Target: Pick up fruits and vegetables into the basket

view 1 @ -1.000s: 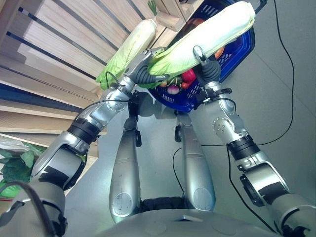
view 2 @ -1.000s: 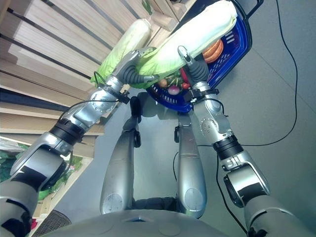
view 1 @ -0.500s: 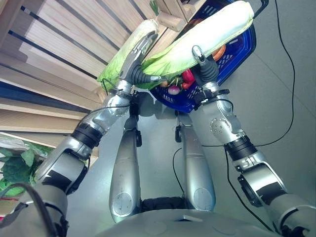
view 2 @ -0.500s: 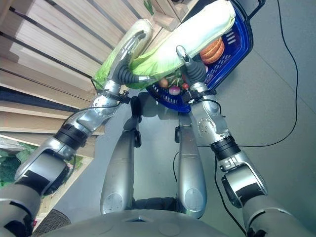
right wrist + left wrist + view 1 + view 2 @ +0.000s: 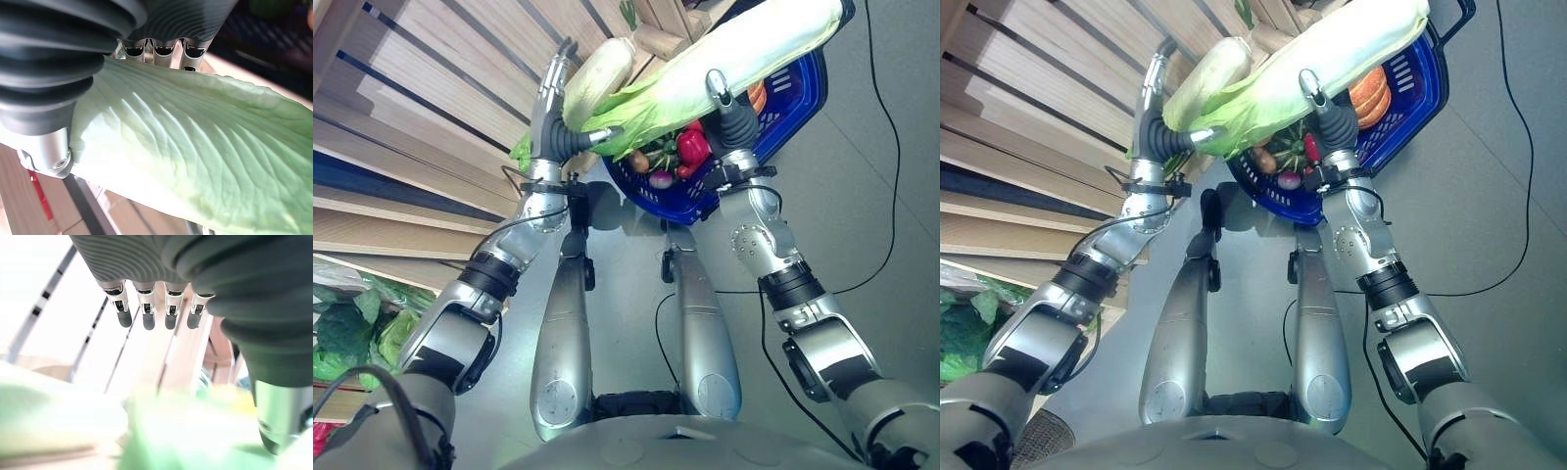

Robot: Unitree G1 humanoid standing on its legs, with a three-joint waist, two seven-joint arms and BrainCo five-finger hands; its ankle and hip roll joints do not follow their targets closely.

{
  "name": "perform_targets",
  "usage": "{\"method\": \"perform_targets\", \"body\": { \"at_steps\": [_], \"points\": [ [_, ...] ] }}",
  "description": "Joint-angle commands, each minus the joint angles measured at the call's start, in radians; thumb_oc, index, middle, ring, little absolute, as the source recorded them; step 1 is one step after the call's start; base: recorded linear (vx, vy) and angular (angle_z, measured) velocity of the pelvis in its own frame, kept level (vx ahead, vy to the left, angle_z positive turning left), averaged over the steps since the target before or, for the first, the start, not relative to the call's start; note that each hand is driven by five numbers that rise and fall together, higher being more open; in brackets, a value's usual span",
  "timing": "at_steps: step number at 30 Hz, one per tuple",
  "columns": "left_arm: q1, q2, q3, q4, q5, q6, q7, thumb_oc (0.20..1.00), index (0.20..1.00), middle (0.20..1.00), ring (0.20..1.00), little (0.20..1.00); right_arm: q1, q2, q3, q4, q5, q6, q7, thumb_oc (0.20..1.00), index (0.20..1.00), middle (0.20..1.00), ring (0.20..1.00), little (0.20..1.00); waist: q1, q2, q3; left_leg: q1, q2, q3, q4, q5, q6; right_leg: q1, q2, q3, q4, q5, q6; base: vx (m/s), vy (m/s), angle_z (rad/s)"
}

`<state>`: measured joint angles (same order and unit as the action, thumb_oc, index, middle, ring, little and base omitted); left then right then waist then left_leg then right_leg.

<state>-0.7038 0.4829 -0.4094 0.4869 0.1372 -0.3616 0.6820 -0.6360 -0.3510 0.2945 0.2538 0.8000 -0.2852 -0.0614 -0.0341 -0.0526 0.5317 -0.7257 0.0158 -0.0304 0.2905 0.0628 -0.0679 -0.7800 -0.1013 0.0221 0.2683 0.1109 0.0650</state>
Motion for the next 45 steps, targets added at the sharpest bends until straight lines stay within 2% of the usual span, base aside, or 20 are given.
{"method": "perform_targets", "body": {
  "at_steps": [1,13,19,23,29,36,45],
  "points": [
    [-0.022,0.024,0.09,0.003,-0.047,-0.021,0.047,1.0,1.0,1.0,1.0,1.0,0.016,-0.058,-0.069,-0.055,-0.044,-0.065,-0.037,0.2,0.2,0.2,0.2,0.2,-0.015,0.04,-0.012,-0.002,-0.031,0.01,-0.001,-0.017,0.017,0.035,0.019,-0.053,0.061,-0.051,0.019,0.0,0.0,0.0],
    [-0.057,0.034,0.084,0.114,-0.086,-0.05,0.055,1.0,1.0,1.0,1.0,1.0,-0.033,-0.129,-0.094,0.182,-0.024,-0.025,-0.094,0.2,0.2,0.2,0.2,0.2,-0.009,0.047,-0.012,0.0,-0.032,0.01,-0.003,-0.017,0.014,0.037,0.016,-0.061,0.063,-0.055,0.018,0.0,0.0,0.0],
    [-0.107,0.04,0.06,0.169,-0.11,-0.061,0.044,1.0,1.0,1.0,1.0,1.0,-0.116,-0.166,-0.078,0.397,0.004,0.029,-0.098,0.2,0.2,0.2,0.2,0.2,0.004,0.057,-0.012,-0.004,-0.031,0.01,0.006,-0.024,0.012,0.034,0.011,-0.069,0.071,-0.062,0.018,0.0,0.0,0.0],
    [-0.152,0.041,0.039,0.21,-0.127,-0.058,0.03,1.0,1.0,1.0,1.0,1.0,-0.198,-0.181,-0.06,0.537,-0.037,0.087,-0.08,0.2,0.2,0.2,0.2,0.2,0.013,0.066,-0.012,-0.019,-0.033,0.005,0.007,-0.013,0.011,0.019,0.008,-0.073,0.072,-0.053,0.017,0.0,0.0,0.0],
    [-0.189,0.037,0.009,0.263,-0.153,-0.073,0.011,1.0,1.0,1.0,1.0,1.0,-0.285,-0.189,-0.029,0.721,-0.068,0.134,-0.061,0.2,0.2,0.2,0.2,0.2,0.028,0.083,-0.012,-0.023,-0.036,-0.001,0.022,-0.023,0.012,0.013,0.005,-0.078,0.088,-0.065,0.014,0.0,0.0,0.0],
    [-0.215,0.025,-0.013,0.288,-0.164,-0.083,0.008,1.0,1.0,1.0,1.0,1.0,-0.361,-0.187,-0.01,0.864,-0.092,0.174,-0.034,0.2,0.2,0.2,0.2,0.2,0.041,0.1,-0.012,-0.04,-0.042,-0.006,0.035,-0.025,0.014,-0.005,0.003,-0.081,0.099,-0.068,0.012,0.0,0.001,0.0],
    [-0.231,0.007,-0.027,0.293,-0.166,-0.089,0.011,1.0,1.0,1.0,1.0,1.0,-0.425,-0.186,0.02,0.98,-0.151,0.302,-0.044,0.2,0.2,0.2,0.2,0.2,0.055,0.115,-0.012,-0.058,-0.044,-0.011,0.047,-0.023,0.015,-0.024,0.003,-0.083,0.115,-0.074,0.009,0.0,-0.001,0.01]
  ]
}}
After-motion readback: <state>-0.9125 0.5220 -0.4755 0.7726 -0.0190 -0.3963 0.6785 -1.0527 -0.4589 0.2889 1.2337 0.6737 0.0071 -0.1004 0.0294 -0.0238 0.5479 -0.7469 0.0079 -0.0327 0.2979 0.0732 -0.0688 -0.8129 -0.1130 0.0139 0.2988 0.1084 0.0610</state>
